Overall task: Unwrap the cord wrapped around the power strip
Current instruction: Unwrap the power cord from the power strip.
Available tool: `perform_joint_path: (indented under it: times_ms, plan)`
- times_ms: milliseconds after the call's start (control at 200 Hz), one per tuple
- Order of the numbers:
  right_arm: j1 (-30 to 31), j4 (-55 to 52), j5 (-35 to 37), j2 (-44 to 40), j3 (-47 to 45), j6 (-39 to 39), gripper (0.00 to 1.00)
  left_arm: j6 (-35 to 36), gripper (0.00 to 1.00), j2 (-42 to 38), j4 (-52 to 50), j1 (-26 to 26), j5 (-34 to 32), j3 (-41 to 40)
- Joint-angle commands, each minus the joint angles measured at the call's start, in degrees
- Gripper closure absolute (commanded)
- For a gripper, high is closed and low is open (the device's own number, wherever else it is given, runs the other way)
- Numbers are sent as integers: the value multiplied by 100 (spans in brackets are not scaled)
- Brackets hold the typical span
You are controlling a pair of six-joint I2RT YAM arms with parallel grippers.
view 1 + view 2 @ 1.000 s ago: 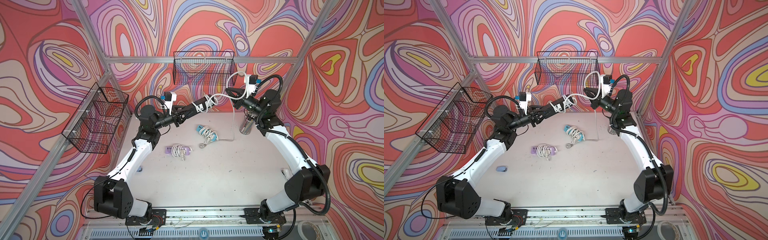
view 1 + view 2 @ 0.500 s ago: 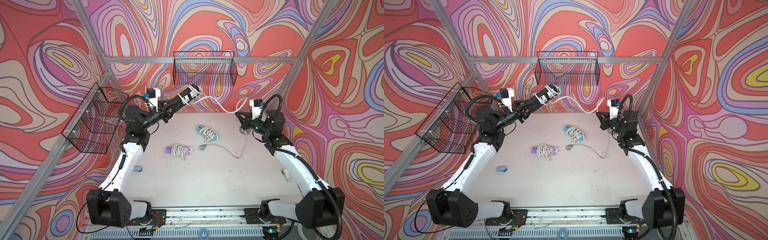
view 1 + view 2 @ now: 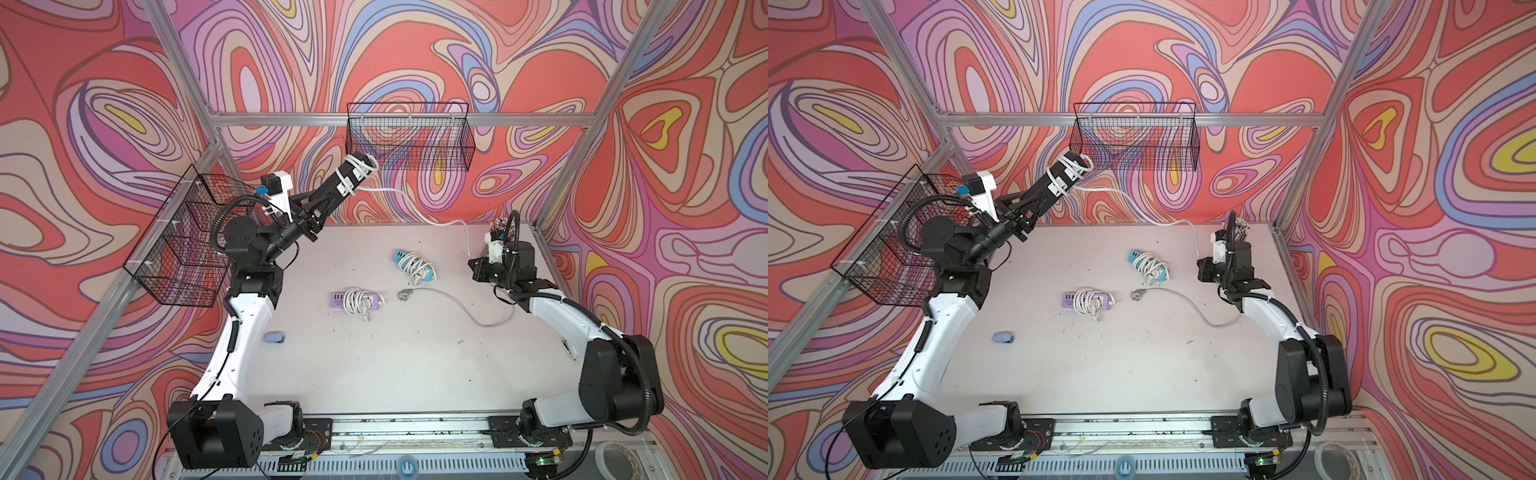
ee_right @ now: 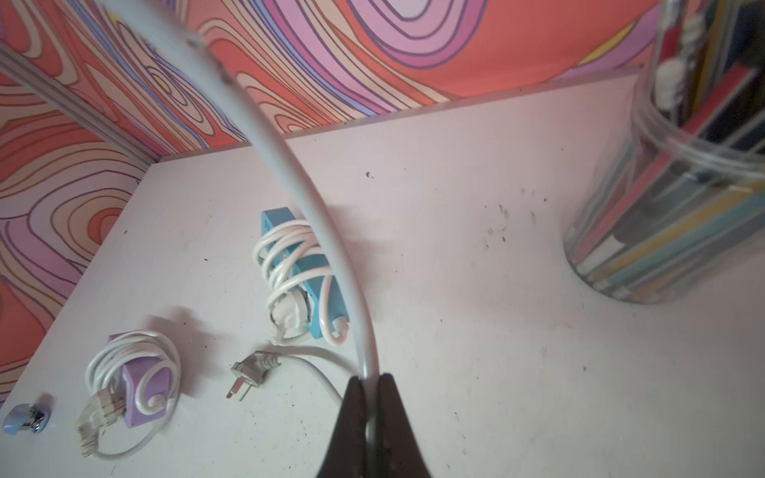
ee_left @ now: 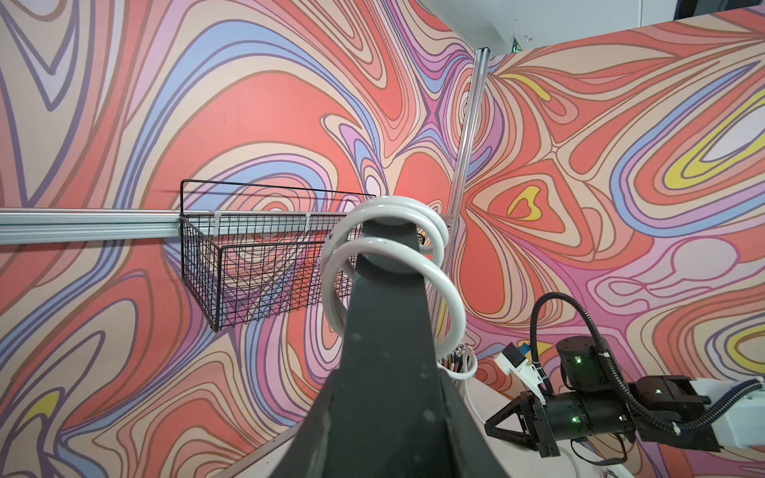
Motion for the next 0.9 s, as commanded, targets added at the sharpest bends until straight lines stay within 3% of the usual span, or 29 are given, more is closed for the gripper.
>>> perform_joint_path:
  times_ms: [0,235,566,656,761,891]
  plan:
    - [-7,-213,573,319,-168,229,100,-68,100,-231,586,105,-220,-7]
    - [-7,-19,560,910,-314,355,100,-338,100,-89,828,131,-182,-41]
    - [-5,-146,500,890,-314,280,100,-526,100,104,971,114,-81,-15]
    - [-5,-203,481,749,-286,208,65,-500,100,148,911,24,-12,19]
    - [-10,-291,433,422,-207,107,33,-354,100,192,734,-144,30,60]
    - [-5,-359,268,-100,-55,-9,17,-262,100,260,622,-344,51,84]
